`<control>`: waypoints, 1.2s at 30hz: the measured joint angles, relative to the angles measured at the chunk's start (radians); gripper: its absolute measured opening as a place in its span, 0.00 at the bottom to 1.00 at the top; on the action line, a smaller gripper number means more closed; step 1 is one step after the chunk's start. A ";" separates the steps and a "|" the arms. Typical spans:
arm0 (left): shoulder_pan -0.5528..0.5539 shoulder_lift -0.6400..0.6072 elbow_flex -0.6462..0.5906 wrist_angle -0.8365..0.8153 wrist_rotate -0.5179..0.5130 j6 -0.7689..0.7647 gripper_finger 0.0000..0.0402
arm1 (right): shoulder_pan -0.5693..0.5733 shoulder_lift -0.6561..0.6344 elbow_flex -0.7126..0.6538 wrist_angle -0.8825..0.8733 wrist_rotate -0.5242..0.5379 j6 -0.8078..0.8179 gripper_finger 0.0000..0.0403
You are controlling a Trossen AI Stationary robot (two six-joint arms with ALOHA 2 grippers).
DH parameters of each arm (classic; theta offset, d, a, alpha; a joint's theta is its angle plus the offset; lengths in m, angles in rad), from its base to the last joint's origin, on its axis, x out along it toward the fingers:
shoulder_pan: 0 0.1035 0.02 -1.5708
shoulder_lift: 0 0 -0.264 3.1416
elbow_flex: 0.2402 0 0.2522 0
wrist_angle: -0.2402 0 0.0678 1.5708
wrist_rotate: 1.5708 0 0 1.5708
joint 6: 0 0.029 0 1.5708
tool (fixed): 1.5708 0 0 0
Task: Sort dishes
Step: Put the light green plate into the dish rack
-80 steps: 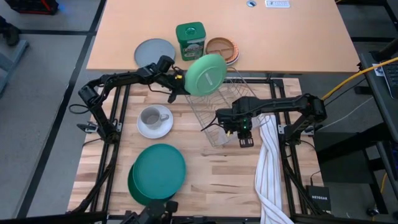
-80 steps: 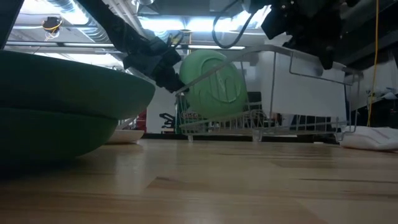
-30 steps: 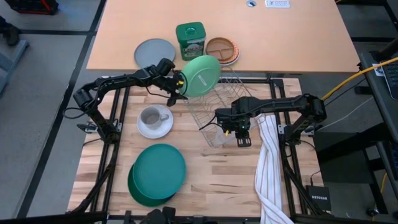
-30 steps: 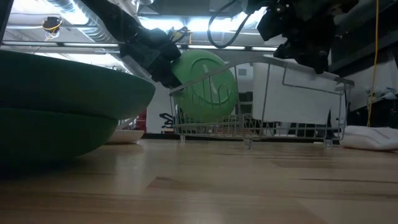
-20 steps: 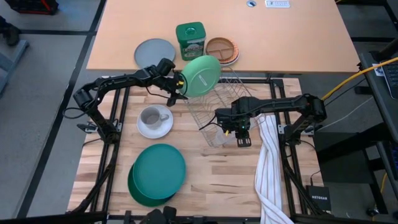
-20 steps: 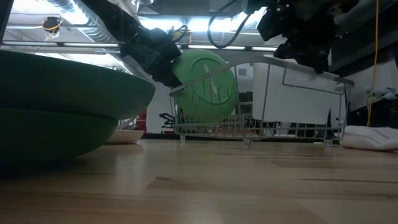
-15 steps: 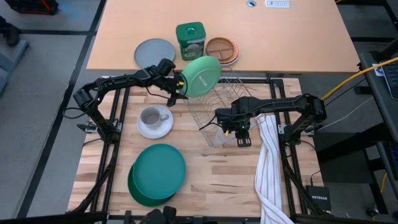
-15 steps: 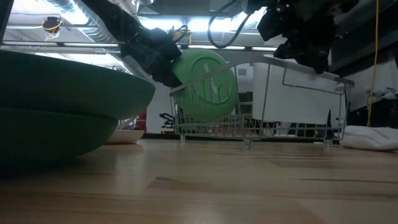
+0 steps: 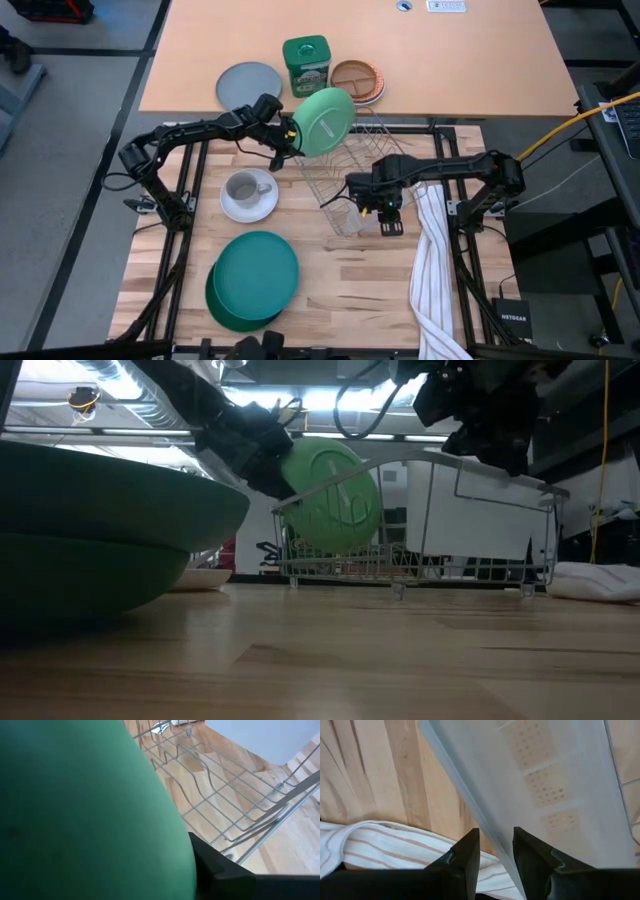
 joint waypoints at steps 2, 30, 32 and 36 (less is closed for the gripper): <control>0.000 -0.010 0.000 -0.007 -0.001 -0.002 0.02 | 0.000 0.000 0.000 -0.003 -0.002 0.000 0.29; -0.044 -0.284 0.001 0.016 -0.282 0.142 0.01 | 0.000 0.001 0.428 -0.058 0.220 0.002 0.29; -0.066 -0.302 0.001 0.016 -0.365 0.179 0.01 | 0.000 0.001 0.494 -0.049 0.318 0.002 0.29; -0.119 -0.328 0.001 0.032 -0.552 0.252 0.01 | -0.017 0.001 0.622 0.011 0.565 0.022 0.29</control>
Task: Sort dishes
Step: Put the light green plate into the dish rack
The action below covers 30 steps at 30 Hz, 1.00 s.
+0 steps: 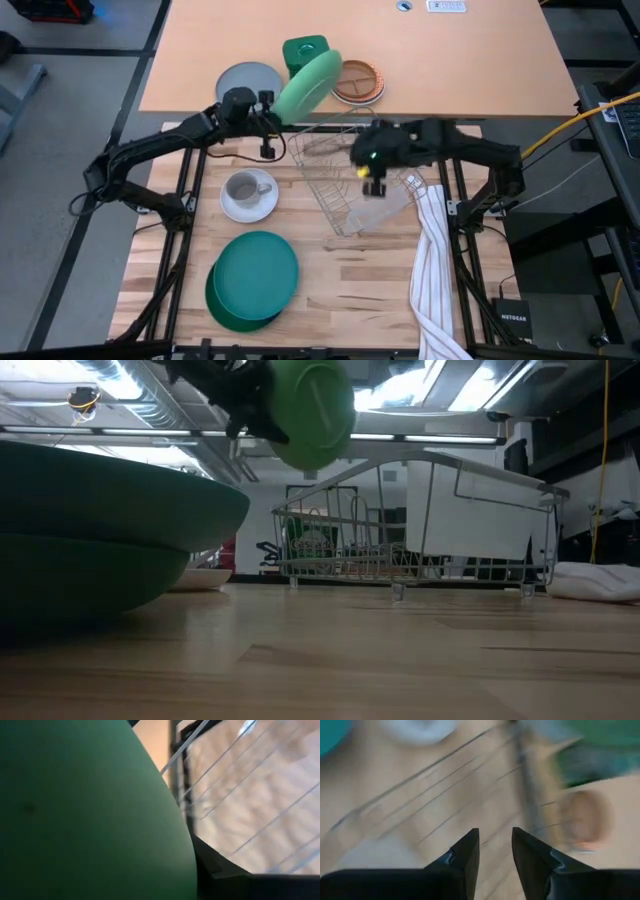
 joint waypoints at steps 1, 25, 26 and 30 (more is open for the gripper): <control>-0.017 -0.001 0.000 0.004 -0.059 0.017 0.01 | -0.006 0.000 0.034 0.021 0.069 0.014 0.29; -0.189 0.004 0.000 0.224 -0.891 0.329 0.01 | -0.352 0.023 0.305 0.486 -0.004 0.783 0.29; -0.189 0.004 0.000 0.223 -0.892 0.341 0.01 | -0.361 0.026 0.306 0.493 -0.052 0.835 0.29; -0.189 0.004 -0.001 0.219 -0.892 0.391 0.01 | -0.366 0.046 0.306 0.532 -0.180 0.995 0.29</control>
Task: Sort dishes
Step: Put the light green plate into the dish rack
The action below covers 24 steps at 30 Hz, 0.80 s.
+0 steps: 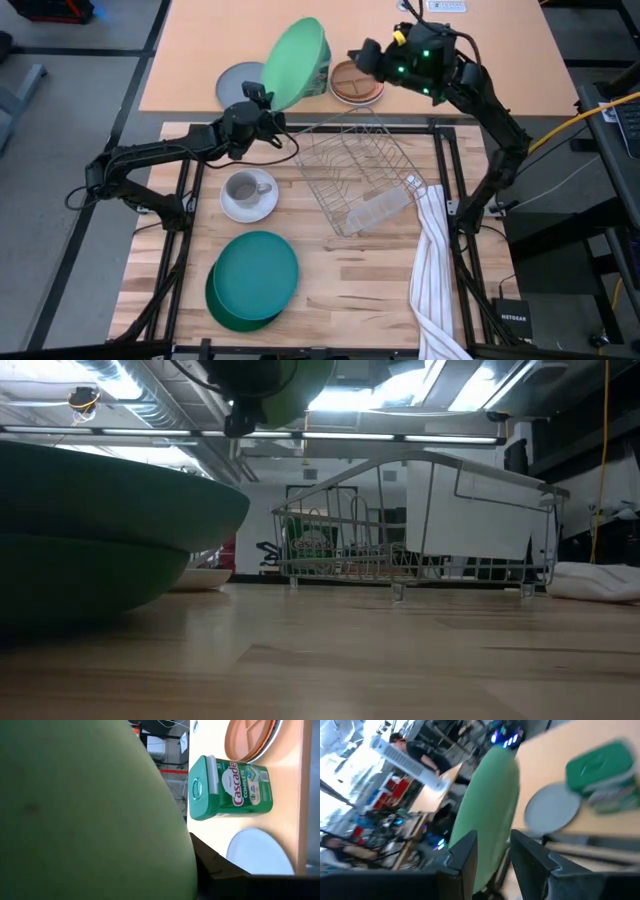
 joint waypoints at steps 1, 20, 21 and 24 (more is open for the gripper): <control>-0.002 0.001 -0.001 -0.002 -0.001 0.017 0.01 | 0.001 0.003 -0.001 0.001 -0.023 0.030 0.29; -0.115 0.005 -0.048 -0.089 -0.048 0.148 0.01 | 0.003 0.045 0.000 -0.204 -0.059 0.089 0.29; -0.118 0.005 -0.048 -0.096 -0.048 0.149 0.01 | 0.003 0.045 0.000 -0.219 -0.057 0.089 0.29; -0.119 0.005 -0.048 -0.117 -0.048 0.145 0.01 | 0.003 0.044 0.000 -0.236 -0.051 0.089 0.29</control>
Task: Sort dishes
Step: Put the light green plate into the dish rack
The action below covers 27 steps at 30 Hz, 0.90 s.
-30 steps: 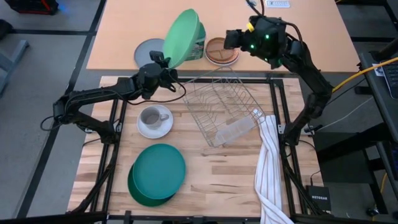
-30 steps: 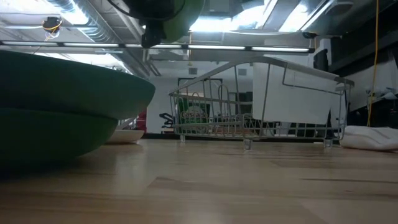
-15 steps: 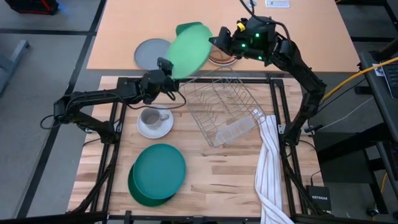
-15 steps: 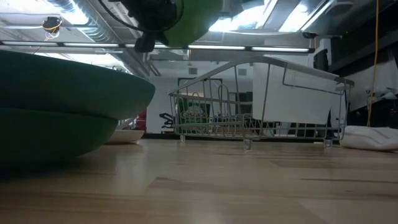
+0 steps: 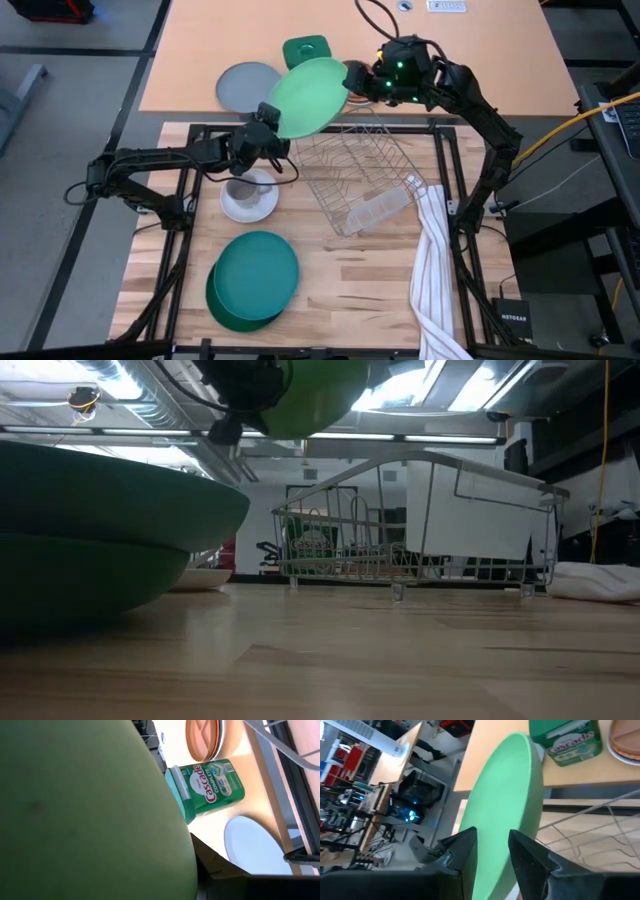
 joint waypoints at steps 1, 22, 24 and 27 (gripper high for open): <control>0.000 0.000 0.000 -0.011 0.001 -0.004 0.01 | 0.000 0.000 0.000 -0.006 0.001 0.000 0.29; -0.049 -0.001 0.000 -0.087 -0.005 -0.044 0.01 | 0.000 0.011 -0.001 -0.137 0.028 0.067 0.29; -0.056 -0.002 0.000 -0.087 -0.003 -0.040 0.01 | 0.000 0.013 -0.001 -0.116 0.009 0.067 0.29; -0.058 -0.002 0.000 -0.093 -0.002 -0.053 0.01 | 0.001 0.016 -0.001 -0.118 -0.009 0.067 0.29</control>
